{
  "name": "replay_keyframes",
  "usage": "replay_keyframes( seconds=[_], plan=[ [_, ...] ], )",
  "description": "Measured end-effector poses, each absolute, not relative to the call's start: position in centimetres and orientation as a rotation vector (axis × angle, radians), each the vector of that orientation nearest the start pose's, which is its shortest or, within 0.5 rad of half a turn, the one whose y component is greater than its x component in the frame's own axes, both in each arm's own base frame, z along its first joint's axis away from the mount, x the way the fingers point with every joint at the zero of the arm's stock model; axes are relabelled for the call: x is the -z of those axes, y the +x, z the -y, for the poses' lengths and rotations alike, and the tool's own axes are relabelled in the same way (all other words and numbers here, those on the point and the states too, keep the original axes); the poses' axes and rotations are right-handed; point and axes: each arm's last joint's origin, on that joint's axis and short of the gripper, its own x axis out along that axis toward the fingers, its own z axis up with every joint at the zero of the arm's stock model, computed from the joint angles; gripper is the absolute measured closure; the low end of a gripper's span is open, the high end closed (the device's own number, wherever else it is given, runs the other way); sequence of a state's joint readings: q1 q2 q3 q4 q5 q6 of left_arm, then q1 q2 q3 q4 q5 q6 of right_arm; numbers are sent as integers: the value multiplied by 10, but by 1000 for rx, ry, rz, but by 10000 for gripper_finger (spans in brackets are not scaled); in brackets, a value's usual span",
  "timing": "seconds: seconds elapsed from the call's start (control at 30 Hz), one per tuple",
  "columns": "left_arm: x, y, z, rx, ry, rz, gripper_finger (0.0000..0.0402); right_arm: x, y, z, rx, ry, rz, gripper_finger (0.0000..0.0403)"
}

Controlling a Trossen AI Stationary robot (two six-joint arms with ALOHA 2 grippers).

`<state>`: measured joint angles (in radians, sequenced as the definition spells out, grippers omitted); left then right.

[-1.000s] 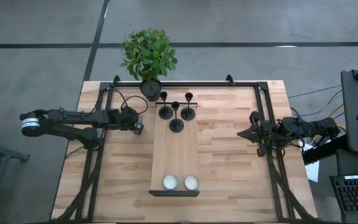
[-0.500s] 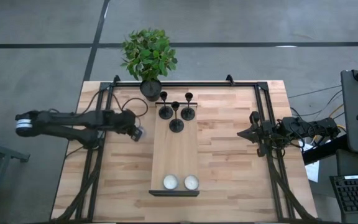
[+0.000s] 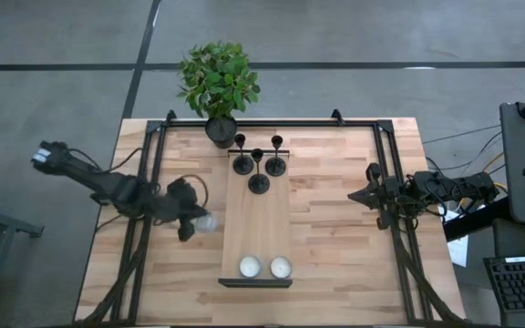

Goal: Pick & Place candle stick holders
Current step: Put the white scented candle on the shelf aligned with the blue scented candle

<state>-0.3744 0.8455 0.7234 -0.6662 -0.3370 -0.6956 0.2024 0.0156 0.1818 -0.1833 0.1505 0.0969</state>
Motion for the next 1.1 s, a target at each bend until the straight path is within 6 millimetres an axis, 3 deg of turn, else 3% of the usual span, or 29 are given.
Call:
replay_keyframes(
  seconds=[0.2, 0.37, 0.67, 0.87, 1.1],
  plan=[
    [-291, 164, 84, -100, -198, -667, 401, -206, 83, -13, -50, 94, -19, 394],
    [-308, 188, 105, -68, -150, -674, 401, -206, 83, -13, -50, 94, -19, 394],
    [-309, 223, 131, -62, -33, -840, 401, -206, 83, -13, -51, 94, -19, 394],
    [-319, 235, 143, -14, -35, -856, 401, -206, 83, -13, -51, 94, -19, 394],
    [-314, 246, 155, -1, -16, -885, 401, -206, 83, -13, -51, 94, -19, 394]
  ],
)
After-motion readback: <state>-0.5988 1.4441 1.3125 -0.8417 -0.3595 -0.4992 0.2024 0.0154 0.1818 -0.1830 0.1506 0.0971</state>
